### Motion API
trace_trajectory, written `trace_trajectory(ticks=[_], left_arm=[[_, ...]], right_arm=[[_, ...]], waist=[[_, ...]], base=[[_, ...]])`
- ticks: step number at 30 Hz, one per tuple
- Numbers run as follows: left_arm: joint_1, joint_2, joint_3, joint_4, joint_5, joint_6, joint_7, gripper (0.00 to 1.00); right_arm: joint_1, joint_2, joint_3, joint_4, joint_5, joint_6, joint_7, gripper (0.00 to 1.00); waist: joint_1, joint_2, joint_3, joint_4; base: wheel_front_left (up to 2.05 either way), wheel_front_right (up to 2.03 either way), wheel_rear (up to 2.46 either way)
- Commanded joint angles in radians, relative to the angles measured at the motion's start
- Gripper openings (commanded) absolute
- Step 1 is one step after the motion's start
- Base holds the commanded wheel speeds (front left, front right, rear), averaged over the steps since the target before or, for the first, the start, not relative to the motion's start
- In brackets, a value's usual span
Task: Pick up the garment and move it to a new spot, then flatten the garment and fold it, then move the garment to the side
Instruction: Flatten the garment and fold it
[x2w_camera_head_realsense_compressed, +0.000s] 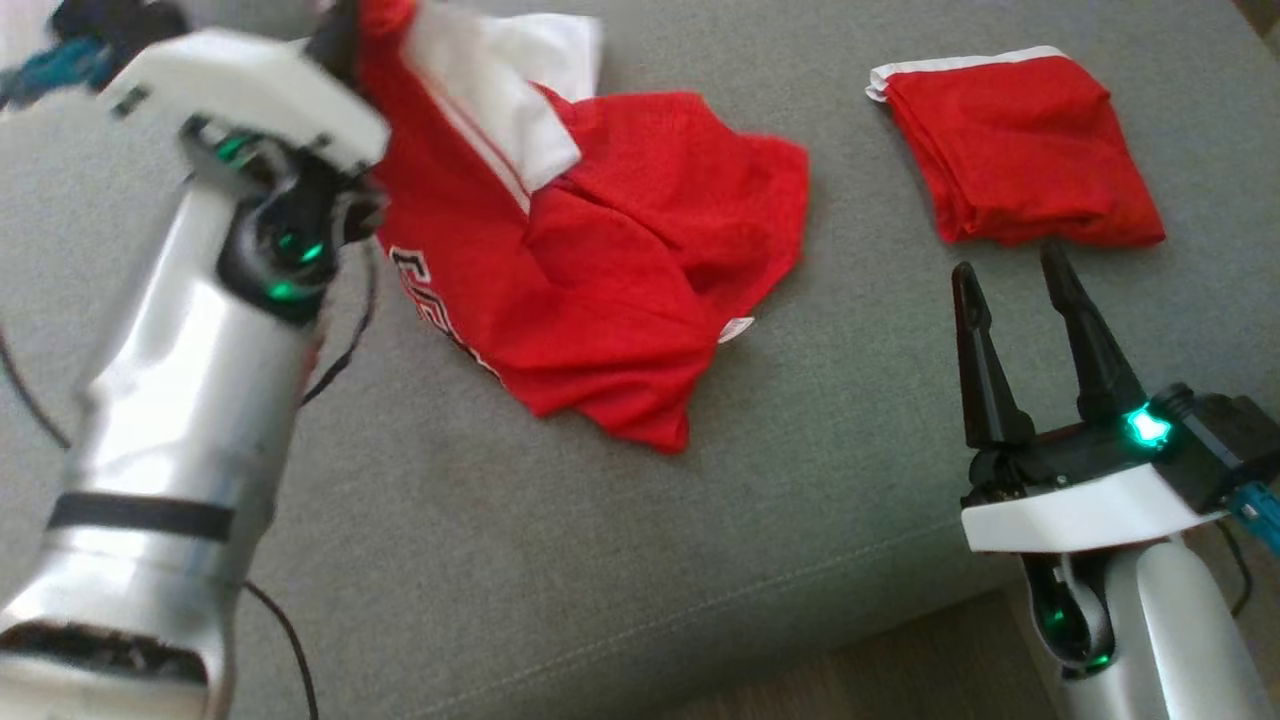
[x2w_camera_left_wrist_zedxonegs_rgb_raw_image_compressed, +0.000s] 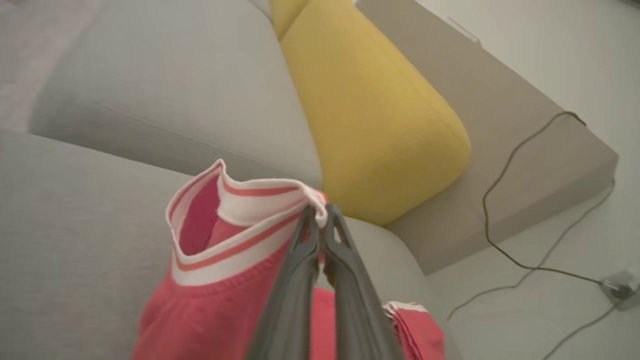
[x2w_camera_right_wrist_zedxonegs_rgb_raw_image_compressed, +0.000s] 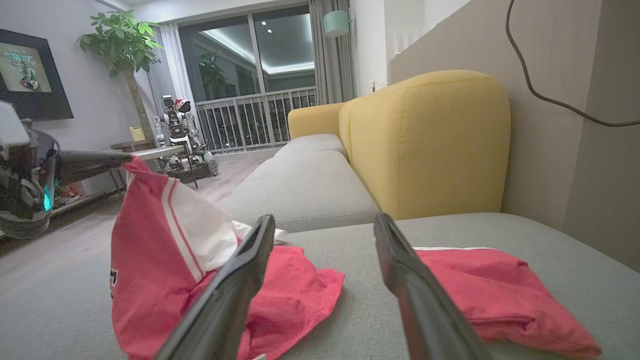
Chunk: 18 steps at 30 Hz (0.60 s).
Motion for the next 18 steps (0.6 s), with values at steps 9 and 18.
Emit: trace_trajectory(ticks=[9, 18], left_arm=[[0.18, 0.185, 0.127, -0.037, -0.004, -0.021, -0.133, 0.0], [0.284, 0.271, 0.123, -0.066, 0.074, 0.008, -0.219, 0.0]], right_arm=[[0.013, 0.001, 0.032, -0.017, -0.027, 0.0, -0.006, 1.0], [0.023, 0.001, 0.067, 0.045, -0.06, 0.0, -0.006, 1.0]], waist=[[0.0, 0.0, 0.001, 0.063], [0.0, 0.0, 0.008, 0.128]], base=[[0.0, 0.0, 0.0], [0.0, 0.0, 0.0]])
